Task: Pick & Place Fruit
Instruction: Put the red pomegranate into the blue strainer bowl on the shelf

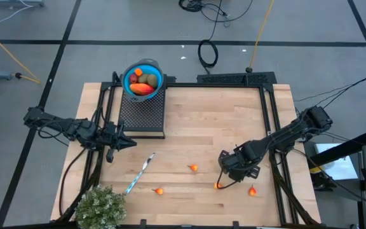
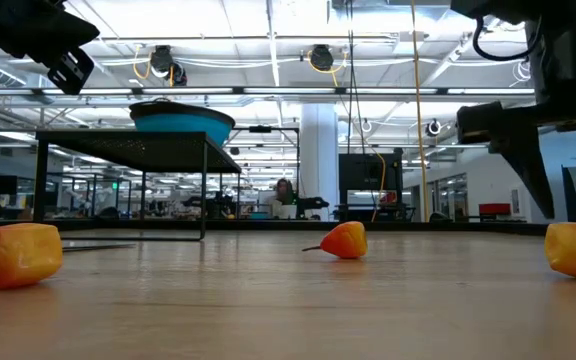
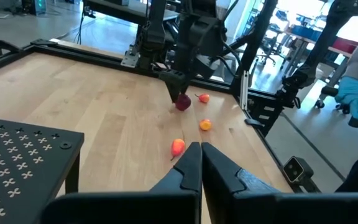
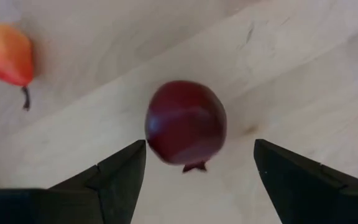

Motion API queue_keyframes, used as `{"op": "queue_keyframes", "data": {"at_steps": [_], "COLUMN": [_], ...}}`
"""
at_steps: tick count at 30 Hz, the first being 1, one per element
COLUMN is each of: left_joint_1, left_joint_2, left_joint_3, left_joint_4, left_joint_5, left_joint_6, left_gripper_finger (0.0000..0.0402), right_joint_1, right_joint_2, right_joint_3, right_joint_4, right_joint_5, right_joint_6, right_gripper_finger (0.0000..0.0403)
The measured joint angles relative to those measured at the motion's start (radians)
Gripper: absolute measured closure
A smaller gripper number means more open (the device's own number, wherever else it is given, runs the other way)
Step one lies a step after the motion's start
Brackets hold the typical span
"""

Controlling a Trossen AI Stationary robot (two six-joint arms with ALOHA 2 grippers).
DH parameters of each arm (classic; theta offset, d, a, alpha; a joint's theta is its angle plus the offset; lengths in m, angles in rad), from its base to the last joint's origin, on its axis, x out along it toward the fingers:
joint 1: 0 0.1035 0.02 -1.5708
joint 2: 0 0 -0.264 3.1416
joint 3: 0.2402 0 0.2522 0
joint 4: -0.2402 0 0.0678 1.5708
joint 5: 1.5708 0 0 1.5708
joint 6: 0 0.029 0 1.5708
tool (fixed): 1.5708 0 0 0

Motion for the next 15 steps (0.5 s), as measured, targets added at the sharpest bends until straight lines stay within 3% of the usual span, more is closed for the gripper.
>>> {"op": "queue_keyframes", "data": {"at_steps": [15], "left_joint_1": [0.000], "left_joint_2": [0.000], "left_joint_3": [0.000], "left_joint_4": [0.000], "left_joint_5": [-0.008], "left_joint_6": [-0.029], "left_gripper_finger": [0.0380], "right_joint_1": [0.020], "right_joint_2": [0.000], "right_joint_3": [-0.074], "right_joint_4": [0.178], "right_joint_5": [-0.052], "right_joint_6": [0.007], "right_gripper_finger": [0.0115]}}
